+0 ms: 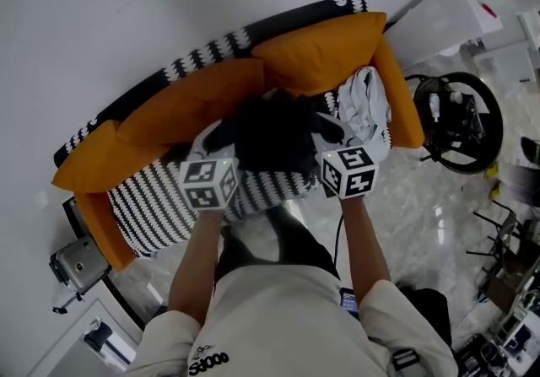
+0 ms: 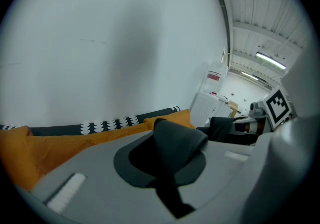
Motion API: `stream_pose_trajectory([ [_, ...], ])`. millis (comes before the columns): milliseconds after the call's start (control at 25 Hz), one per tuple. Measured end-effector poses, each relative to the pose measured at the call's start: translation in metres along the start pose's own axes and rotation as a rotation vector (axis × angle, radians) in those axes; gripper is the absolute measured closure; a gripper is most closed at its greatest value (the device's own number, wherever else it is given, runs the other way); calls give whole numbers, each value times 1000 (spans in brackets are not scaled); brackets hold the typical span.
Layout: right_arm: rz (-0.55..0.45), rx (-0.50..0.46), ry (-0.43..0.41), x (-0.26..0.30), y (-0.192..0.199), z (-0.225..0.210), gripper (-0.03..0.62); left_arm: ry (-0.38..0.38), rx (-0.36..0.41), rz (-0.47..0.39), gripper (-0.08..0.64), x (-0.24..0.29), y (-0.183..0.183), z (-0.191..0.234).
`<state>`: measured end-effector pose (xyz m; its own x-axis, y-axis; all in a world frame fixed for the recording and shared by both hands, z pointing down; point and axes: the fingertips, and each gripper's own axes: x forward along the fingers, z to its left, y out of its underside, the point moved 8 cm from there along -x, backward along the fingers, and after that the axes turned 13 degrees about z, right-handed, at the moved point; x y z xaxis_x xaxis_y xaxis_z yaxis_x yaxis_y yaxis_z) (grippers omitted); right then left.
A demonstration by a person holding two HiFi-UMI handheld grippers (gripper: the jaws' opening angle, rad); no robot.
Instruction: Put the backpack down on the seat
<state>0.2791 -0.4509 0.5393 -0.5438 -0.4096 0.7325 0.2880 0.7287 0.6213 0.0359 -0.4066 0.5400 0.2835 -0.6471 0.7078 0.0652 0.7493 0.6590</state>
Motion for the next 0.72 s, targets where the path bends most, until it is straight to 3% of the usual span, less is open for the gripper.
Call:
stream_pose_trajectory([
  [520,-35,92,-3,21,13,-24,558,-10,-25,-4,549,28,8,13],
  [720,-30,133,23,19,32,-23,554,-27,-15,19,549,28,27,22],
])
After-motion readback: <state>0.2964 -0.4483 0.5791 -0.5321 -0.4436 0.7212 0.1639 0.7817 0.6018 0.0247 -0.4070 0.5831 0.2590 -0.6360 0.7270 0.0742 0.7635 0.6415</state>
